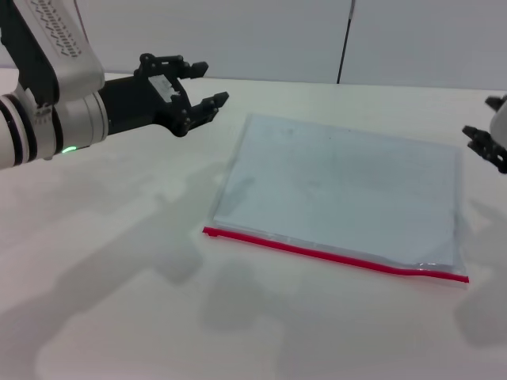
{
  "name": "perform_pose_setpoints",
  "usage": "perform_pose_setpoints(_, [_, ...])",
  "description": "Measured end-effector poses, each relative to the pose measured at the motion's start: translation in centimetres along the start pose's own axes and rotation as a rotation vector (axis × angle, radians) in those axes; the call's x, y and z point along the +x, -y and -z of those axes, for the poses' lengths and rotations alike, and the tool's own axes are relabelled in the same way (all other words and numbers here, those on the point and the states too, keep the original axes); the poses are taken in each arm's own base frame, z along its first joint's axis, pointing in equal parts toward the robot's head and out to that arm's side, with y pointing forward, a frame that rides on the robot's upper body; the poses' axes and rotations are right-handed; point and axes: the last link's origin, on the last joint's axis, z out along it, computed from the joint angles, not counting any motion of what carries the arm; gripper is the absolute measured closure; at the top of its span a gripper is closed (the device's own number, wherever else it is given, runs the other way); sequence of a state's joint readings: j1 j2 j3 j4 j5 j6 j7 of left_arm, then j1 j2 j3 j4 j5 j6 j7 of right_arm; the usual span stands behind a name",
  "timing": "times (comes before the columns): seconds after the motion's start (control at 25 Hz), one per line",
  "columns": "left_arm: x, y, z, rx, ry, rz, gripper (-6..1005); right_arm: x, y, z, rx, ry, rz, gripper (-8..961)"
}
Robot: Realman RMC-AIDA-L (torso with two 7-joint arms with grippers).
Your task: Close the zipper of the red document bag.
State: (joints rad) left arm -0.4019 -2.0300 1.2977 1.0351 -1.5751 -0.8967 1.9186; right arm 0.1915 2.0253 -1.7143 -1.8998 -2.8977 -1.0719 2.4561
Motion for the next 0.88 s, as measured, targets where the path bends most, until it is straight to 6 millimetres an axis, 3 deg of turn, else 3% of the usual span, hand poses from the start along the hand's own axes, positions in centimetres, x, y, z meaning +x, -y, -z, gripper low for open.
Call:
perform_pose_setpoints(0.2, [0.9,0.0,0.0,0.011,-0.072,0.061,543,-0.7,-0.2,-0.7,0.034,0.075,-0.076,669])
perform_pose_setpoints(0.28, [1.3,0.4,0.3,0.035,-0.121,0.119,498,-1.5,-0.6,-1.2,0.049,0.140,-0.105,444])
perform_pose_setpoints(0.56, [1.7,0.8,2.3,0.151,-0.317,0.174,309,-1.7,-1.4,-2.4,0.141,0.381,-0.315,443])
perform_pose_setpoints(0.88, [-1.0,0.7,3.1,0.350,-0.392,0.201,309,3.5,-0.7,-5.2,0.278,0.495,-0.647,447])
